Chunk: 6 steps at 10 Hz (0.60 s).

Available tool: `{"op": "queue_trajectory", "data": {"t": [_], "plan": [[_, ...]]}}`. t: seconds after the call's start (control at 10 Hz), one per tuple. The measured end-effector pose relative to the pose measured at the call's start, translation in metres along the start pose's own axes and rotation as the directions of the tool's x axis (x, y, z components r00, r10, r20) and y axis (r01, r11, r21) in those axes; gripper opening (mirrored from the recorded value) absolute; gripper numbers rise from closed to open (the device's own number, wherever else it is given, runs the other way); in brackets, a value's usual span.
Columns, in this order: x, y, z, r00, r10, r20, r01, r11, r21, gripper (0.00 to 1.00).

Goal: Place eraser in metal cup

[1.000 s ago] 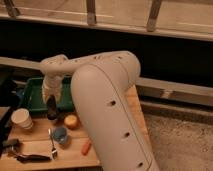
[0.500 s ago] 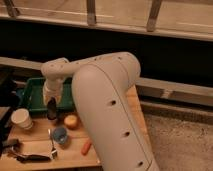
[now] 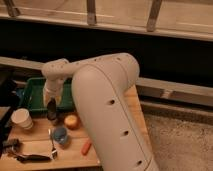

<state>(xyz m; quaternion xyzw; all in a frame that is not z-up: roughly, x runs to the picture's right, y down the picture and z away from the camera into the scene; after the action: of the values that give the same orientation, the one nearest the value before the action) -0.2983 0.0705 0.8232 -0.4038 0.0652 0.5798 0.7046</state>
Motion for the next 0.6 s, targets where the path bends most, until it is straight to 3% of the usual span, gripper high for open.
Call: {"op": "queue_trajectory", "data": {"t": [0.2,0.6], "plan": [[0.0024,-0.0001,0.0024,1.0,0.003,-0.006,-0.003,1.0,-0.002,0.66],[0.0037,0.0008,0.005,1.0,0.009,-0.011,-0.009,1.0,-0.004,0.66]]}}
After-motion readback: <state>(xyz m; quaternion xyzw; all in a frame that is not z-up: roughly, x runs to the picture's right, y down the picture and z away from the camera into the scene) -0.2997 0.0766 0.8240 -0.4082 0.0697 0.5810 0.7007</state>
